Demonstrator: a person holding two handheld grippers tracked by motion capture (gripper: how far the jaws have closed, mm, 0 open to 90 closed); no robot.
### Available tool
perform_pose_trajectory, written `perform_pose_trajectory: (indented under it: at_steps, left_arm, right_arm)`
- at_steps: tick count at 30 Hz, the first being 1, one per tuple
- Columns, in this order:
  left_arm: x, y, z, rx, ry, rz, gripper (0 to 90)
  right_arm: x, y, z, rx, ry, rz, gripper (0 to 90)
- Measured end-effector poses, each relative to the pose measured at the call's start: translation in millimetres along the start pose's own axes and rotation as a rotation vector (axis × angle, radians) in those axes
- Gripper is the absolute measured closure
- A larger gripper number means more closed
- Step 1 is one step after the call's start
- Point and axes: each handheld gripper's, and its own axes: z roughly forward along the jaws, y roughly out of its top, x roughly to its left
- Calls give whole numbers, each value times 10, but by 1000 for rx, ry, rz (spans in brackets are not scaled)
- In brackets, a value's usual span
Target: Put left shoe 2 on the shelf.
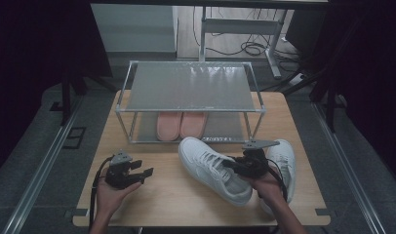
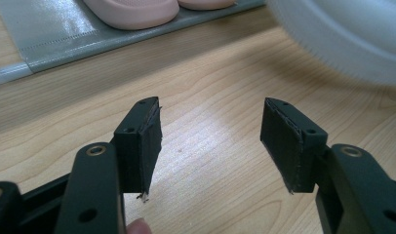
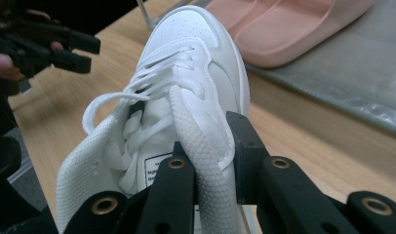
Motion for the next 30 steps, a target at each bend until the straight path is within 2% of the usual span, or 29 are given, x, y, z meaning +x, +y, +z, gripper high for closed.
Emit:
perform_pose_trajectory:
  at_steps: [14,24,30]
  left_arm:
    - [-9,-2,17,5,3,-3,413]
    - [-15,0,30,9,0,2,413]
    - [-24,2,38,11,-1,-1,413]
  right_arm:
    - [45,162,-248,-78,25,-37,816]
    - [69,281,-331,-121,47,-49,818]
    - [109,415,-407,-154,60,-61,818]
